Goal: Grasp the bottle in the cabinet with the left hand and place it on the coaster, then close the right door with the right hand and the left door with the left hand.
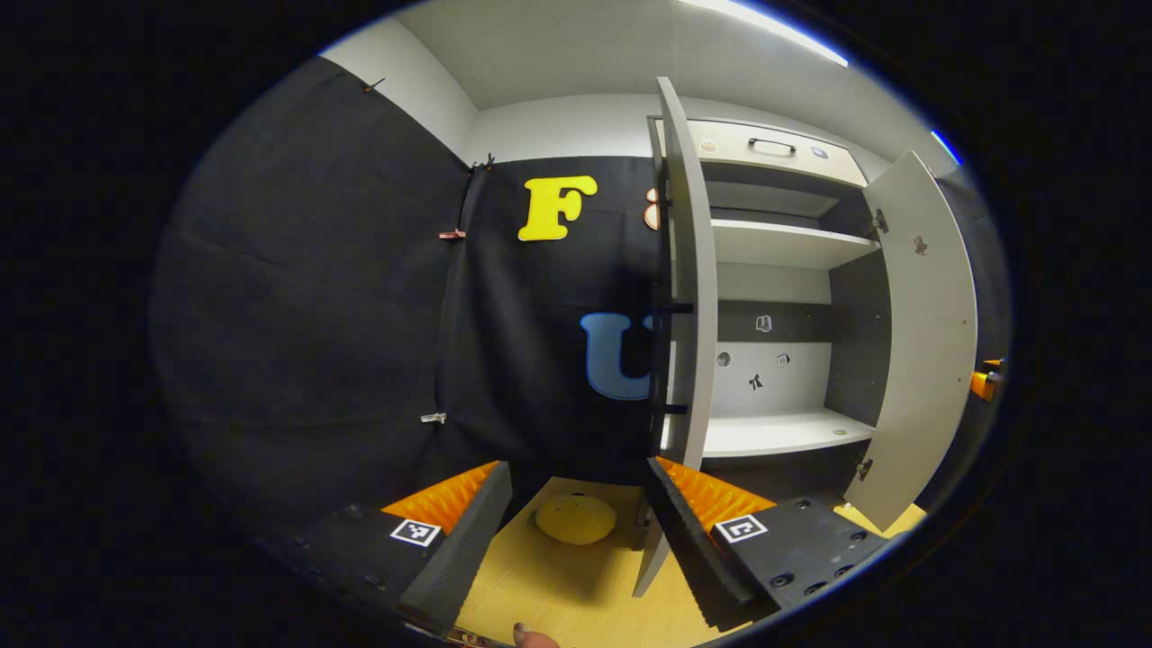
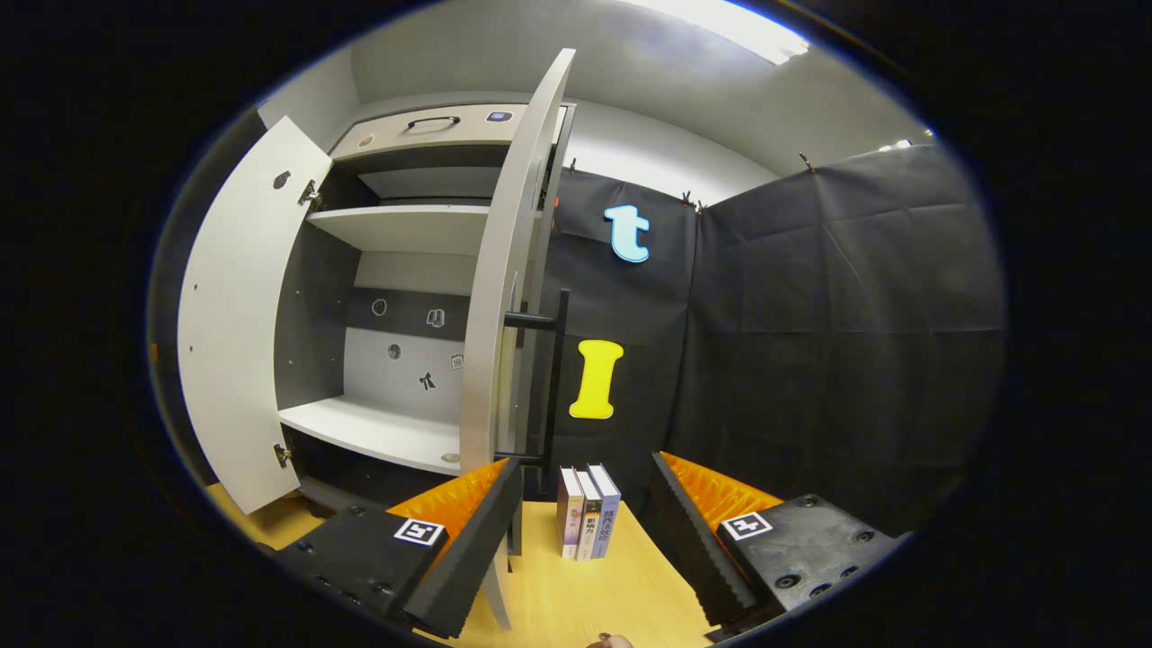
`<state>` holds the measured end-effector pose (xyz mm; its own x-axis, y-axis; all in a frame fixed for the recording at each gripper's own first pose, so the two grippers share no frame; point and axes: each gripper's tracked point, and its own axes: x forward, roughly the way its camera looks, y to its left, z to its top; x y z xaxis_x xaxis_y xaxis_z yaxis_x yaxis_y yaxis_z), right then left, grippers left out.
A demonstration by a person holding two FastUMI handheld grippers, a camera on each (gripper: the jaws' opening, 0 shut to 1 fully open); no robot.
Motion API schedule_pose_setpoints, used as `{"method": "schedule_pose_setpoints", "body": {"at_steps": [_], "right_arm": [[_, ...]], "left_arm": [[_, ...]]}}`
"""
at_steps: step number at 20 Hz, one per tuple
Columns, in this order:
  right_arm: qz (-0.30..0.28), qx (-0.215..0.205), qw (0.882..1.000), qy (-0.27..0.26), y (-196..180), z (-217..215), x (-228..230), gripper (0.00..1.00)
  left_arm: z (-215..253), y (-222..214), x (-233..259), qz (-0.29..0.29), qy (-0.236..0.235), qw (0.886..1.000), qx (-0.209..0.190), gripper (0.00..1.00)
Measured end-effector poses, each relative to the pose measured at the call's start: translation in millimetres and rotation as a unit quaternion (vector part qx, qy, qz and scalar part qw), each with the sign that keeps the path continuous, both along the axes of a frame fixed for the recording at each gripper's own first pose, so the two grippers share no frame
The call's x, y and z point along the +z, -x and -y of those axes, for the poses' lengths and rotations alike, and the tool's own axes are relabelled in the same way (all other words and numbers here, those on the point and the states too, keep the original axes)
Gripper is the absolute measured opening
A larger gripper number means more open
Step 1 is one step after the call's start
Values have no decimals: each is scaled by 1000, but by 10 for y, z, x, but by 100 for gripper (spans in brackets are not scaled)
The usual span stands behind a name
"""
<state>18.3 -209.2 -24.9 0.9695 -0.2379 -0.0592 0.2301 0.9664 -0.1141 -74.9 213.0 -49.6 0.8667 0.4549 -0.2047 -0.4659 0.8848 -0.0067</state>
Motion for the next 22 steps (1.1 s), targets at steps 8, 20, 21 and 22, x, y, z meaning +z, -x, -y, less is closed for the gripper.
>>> {"method": "schedule_pose_setpoints", "body": {"at_steps": [8, 20, 21, 22], "right_arm": [[-7, 70, 997, -45, -91, -396, -63, 95], [-4, 206, 975, -86, -882, -1646, -206, 95], [-4, 217, 972, -90, -984, -1754, -219, 96], [0, 223, 971, -90, -1067, -1856, -192, 96]], "left_arm": [[-5, -21, -34, -10, -10, 1000, 17, 96], [-132, -46, 114, -8, -34, 998, 42, 96], [-147, -51, 129, -8, -41, 998, 44, 96], [-164, -70, 157, -12, -49, 998, 43, 96]]}}
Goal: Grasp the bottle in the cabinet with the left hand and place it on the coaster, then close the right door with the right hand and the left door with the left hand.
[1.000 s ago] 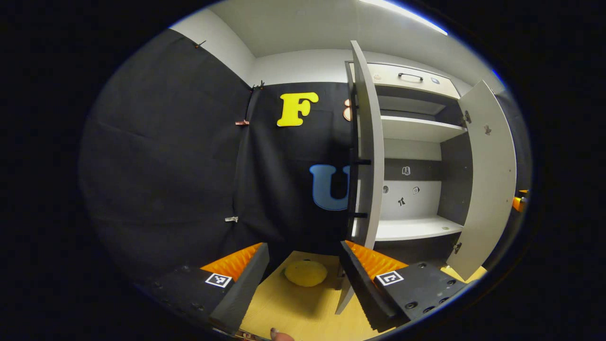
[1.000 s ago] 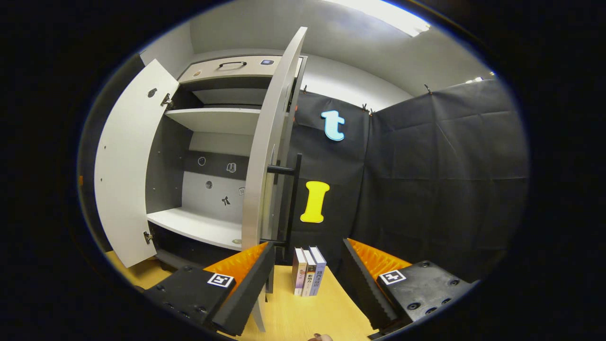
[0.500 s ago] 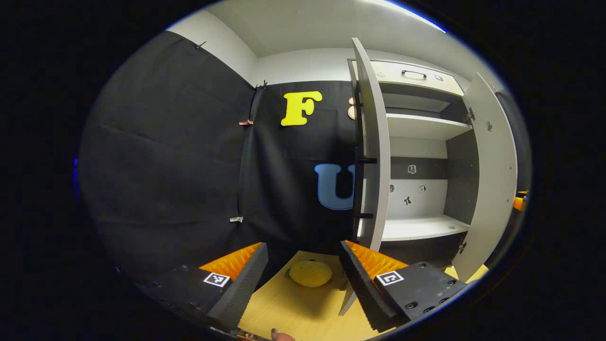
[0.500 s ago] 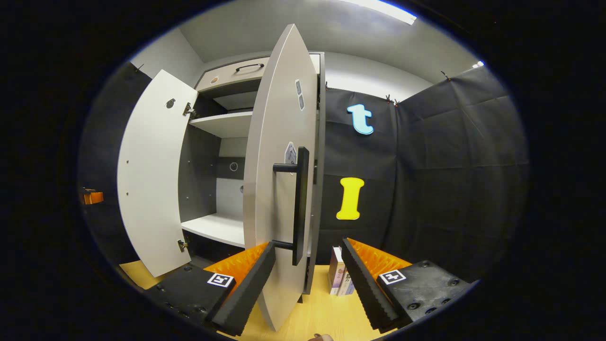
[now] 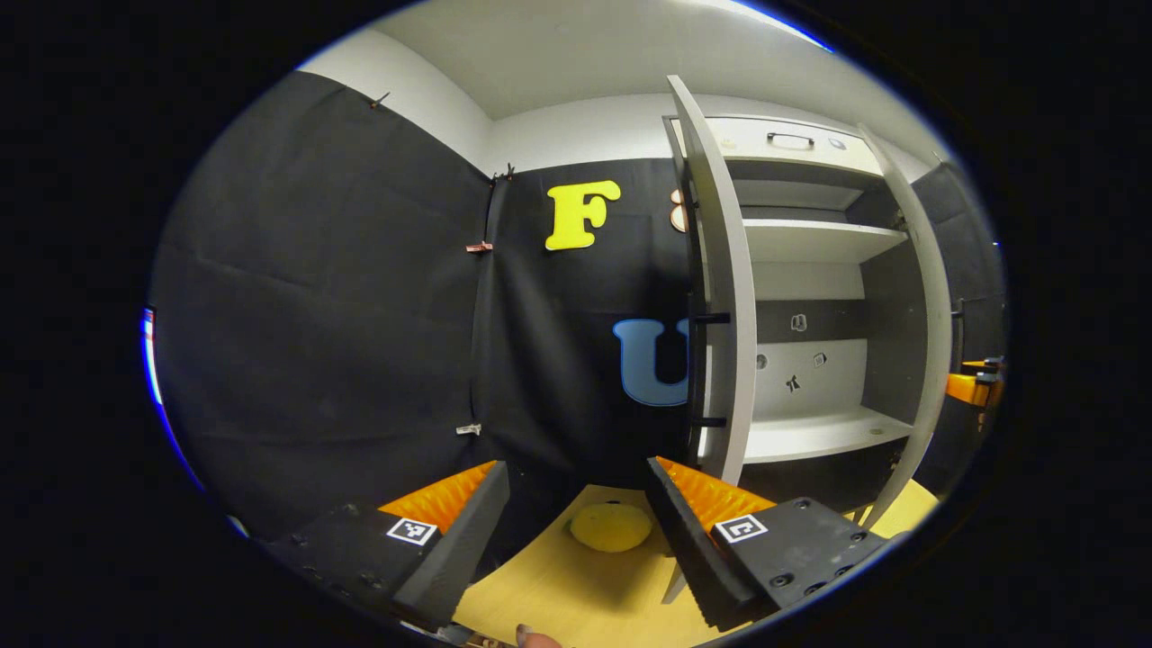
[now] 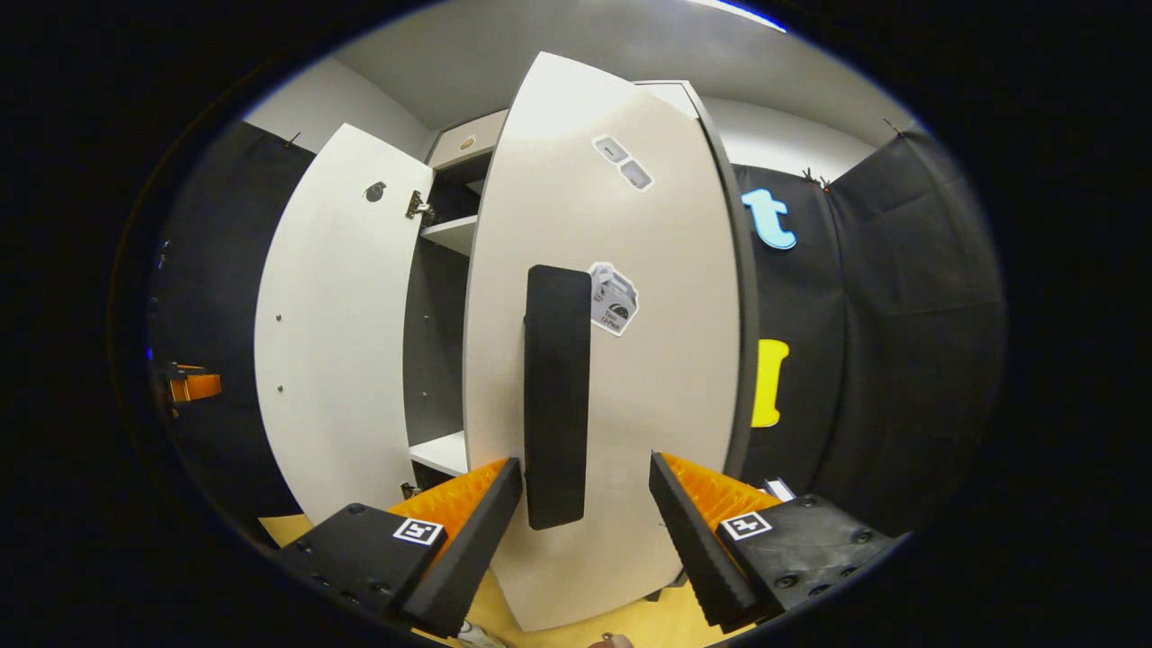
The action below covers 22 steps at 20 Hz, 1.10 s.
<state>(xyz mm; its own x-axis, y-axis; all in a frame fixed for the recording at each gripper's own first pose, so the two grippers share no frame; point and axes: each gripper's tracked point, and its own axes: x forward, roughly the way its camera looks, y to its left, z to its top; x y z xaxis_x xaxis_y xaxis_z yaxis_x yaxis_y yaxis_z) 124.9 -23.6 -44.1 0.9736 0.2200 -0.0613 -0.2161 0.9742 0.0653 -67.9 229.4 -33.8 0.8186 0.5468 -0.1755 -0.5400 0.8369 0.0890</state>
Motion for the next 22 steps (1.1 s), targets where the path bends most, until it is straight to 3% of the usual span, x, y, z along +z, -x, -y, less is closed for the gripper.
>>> {"method": "schedule_pose_setpoints", "body": {"at_steps": [5, 9, 17, 21, 22], "right_arm": [[8, 13, 1000, 9, 84, -69, 67, 98], [-7, -7, 1000, 21, 393, 158, 1, 98], [-18, -52, 998, 29, 639, 457, -59, 98], [-38, -57, 997, 43, 674, 473, -224, 98], [-40, -55, 997, 43, 679, 451, -241, 98]], "left_arm": [[98, -232, 93, 8, -18, 999, -46, 96], [153, -557, 143, 22, -16, 997, -78, 96], [207, -966, 100, 51, 30, 990, -129, 95], [226, -1018, 103, 47, 34, 987, -153, 90], [236, -1028, 98, 44, 38, 986, -159, 93]]}}
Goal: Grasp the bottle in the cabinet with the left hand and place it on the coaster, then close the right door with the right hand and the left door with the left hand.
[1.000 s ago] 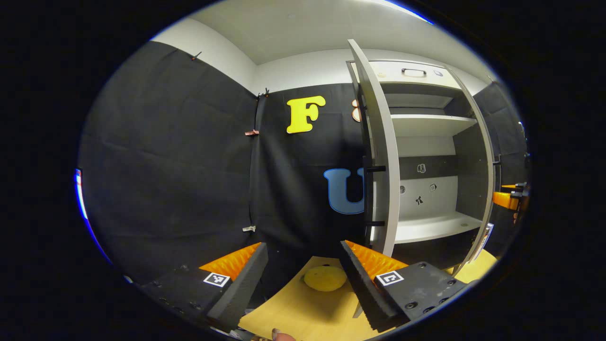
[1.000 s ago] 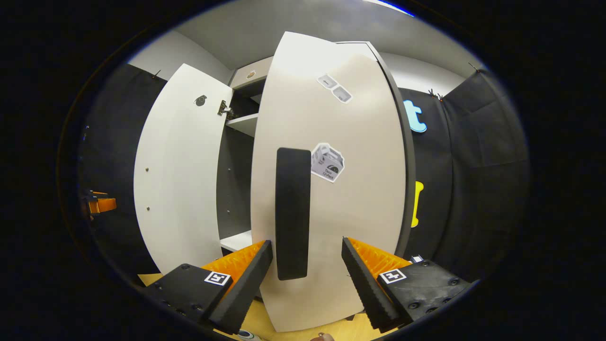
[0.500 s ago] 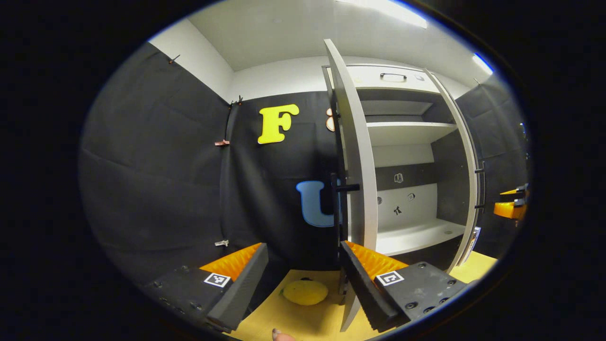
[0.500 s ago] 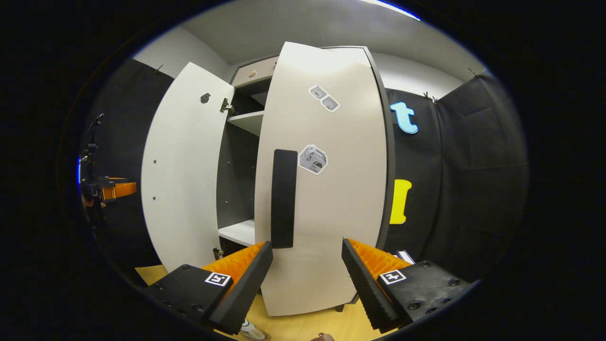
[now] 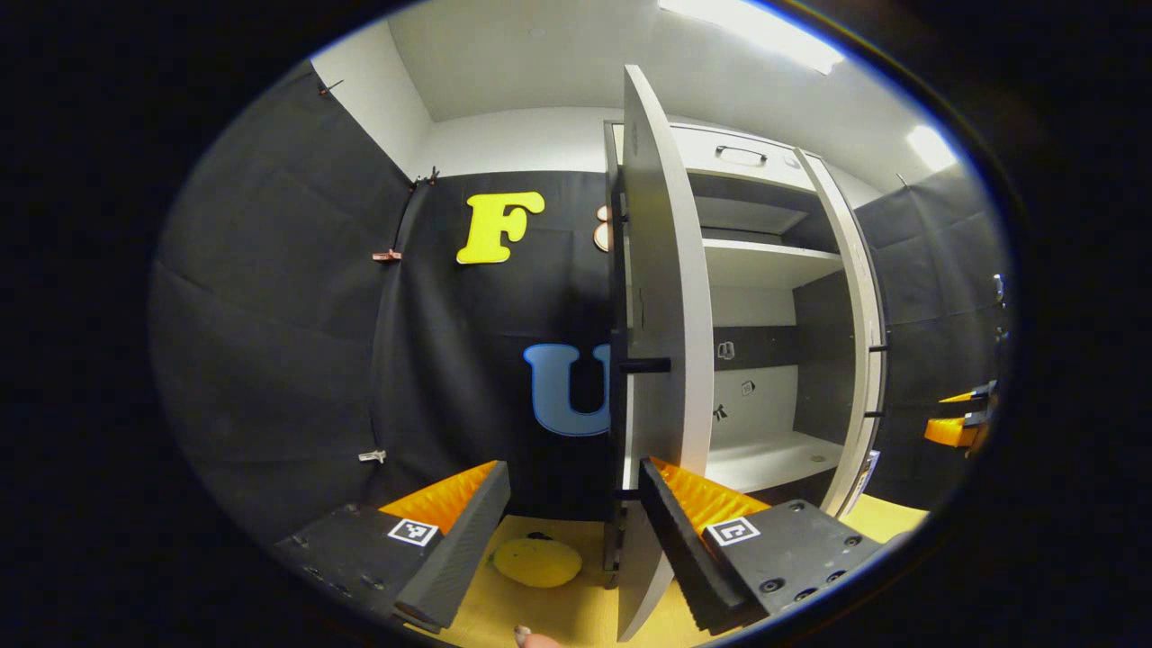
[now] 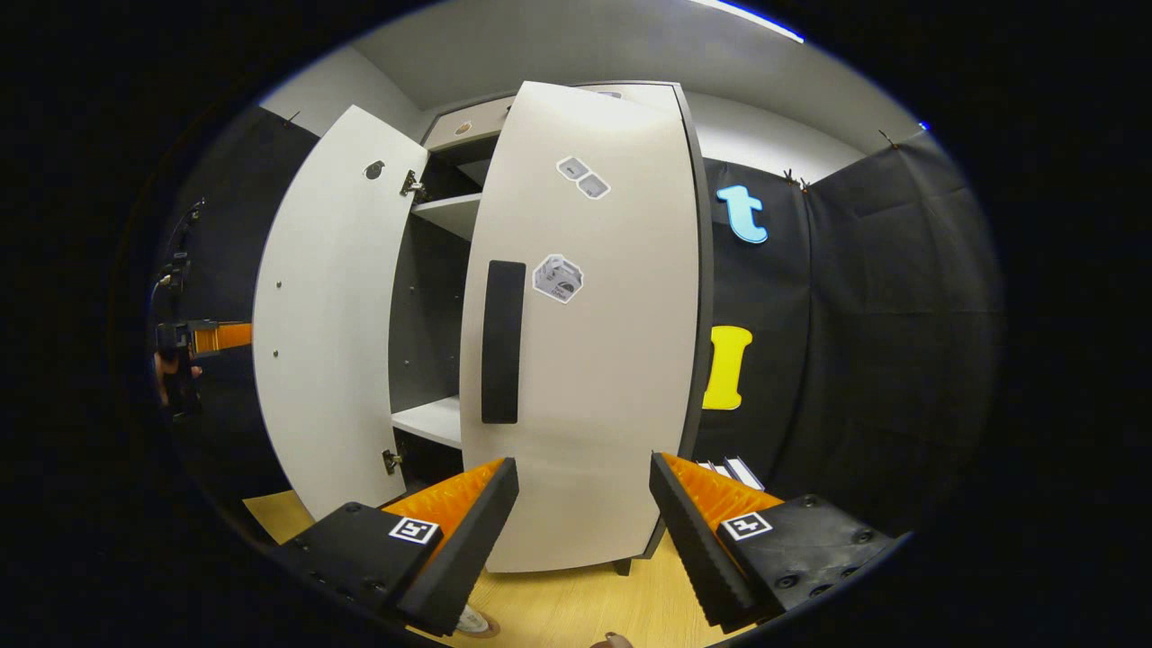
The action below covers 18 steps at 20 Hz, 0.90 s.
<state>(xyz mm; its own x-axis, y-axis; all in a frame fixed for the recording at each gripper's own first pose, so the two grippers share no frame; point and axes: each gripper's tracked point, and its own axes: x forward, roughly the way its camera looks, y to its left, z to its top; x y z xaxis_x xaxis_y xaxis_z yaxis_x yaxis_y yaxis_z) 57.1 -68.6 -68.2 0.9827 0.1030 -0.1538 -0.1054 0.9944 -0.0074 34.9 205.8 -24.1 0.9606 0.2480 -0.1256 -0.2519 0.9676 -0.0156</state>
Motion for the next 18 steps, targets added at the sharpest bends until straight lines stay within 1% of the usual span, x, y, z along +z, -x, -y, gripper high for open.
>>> {"method": "schedule_pose_setpoints", "body": {"at_steps": [1, 2, 3, 6, 9, 12, 16, 18], "right_arm": [[0, 2, 1000, 0, 5, -17, -7, 98], [1, 4, 1000, -1, 10, -41, -2, 98], [4, 5, 1000, -2, 5, -65, 15, 98], [8, 6, 1000, -1, -32, -83, 38, 98], [14, 3, 1000, 0, -94, -27, 77, 98], [22, -2, 1000, 1, -158, 22, 135, 98], [25, -6, 1000, 2, -212, 108, 139, 98], [26, -10, 1000, 6, -224, 156, 144, 98]], "left_arm": [[11, -14, 11, -1, -1, 1000, -6, 88], [21, -21, 18, -1, -4, 1000, -11, 88], [23, -39, 12, -2, -6, 1000, -16, 93], [95, -101, 16, -1, 5, 999, -37, 91], [344, -106, -56, -1, 26, 998, -59, 91], [500, -198, -44, 2, 36, 996, -82, 93], [804, -386, -63, 2, 41, 992, -120, 92], [958, -494, -99, -1, 35, 990, -137, 92]]}}
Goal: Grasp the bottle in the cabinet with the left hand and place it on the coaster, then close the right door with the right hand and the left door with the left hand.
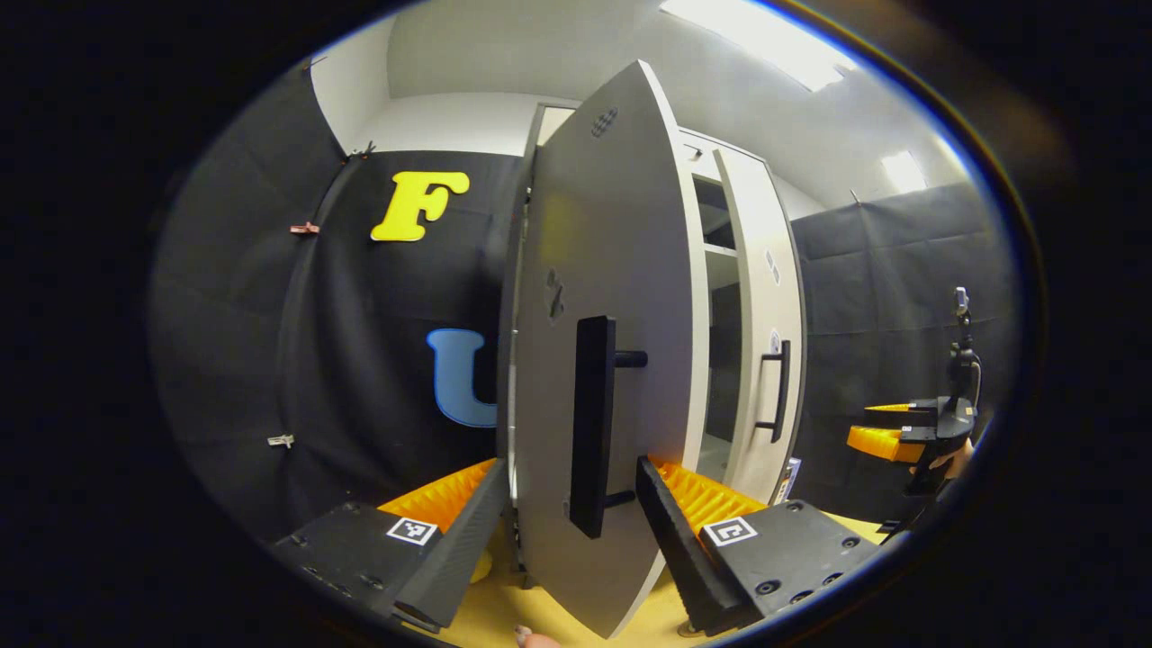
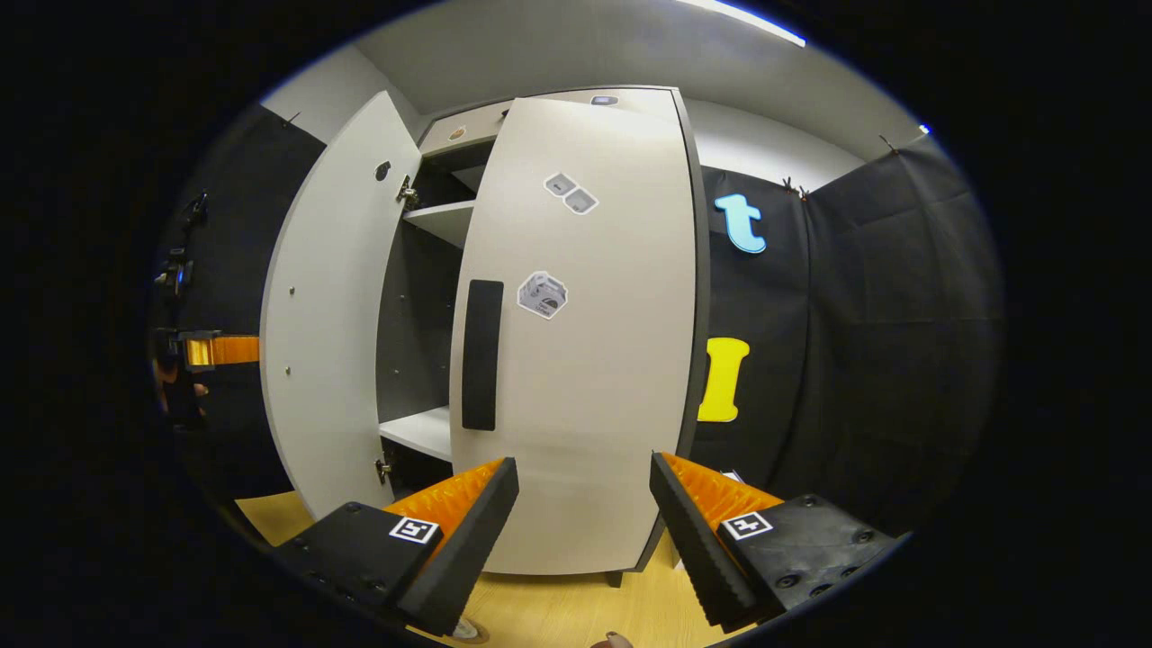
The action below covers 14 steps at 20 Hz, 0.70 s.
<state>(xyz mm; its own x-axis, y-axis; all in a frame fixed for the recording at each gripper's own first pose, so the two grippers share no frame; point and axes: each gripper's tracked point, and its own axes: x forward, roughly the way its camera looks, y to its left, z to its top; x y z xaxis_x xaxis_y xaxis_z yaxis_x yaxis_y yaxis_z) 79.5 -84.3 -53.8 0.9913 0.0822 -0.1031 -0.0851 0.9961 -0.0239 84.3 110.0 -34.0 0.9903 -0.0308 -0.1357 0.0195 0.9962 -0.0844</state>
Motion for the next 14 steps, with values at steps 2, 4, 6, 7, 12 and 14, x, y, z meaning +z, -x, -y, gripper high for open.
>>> {"method": "schedule_pose_setpoints", "body": {"at_steps": [2, 4, 6, 7, 12, 14], "right_arm": [[-1, -6, 1000, 3, -7, 78, -7, 98], [-1, -12, 1000, 2, 2, 144, -14, 98], [-3, -16, 1000, 0, 8, 190, -20, 98], [-1, -17, 1000, 0, 13, 219, -18, 98], [2, -21, 1000, -7, 48, 292, 10, 98], [4, -20, 1000, -14, 46, 282, 25, 98]], "left_arm": [[191, -134, -27, 2, 6, 1000, -22, 92], [420, -309, -115, -2, 24, 998, -50, 91], [629, -449, -124, 0, 37, 997, -66, 91], [712, -495, -104, 4, 36, 997, -71, 91], [877, -477, -53, 14, 20, 996, -80, 94], [871, -423, -16, 15, 21, 997, -75, 94]]}}
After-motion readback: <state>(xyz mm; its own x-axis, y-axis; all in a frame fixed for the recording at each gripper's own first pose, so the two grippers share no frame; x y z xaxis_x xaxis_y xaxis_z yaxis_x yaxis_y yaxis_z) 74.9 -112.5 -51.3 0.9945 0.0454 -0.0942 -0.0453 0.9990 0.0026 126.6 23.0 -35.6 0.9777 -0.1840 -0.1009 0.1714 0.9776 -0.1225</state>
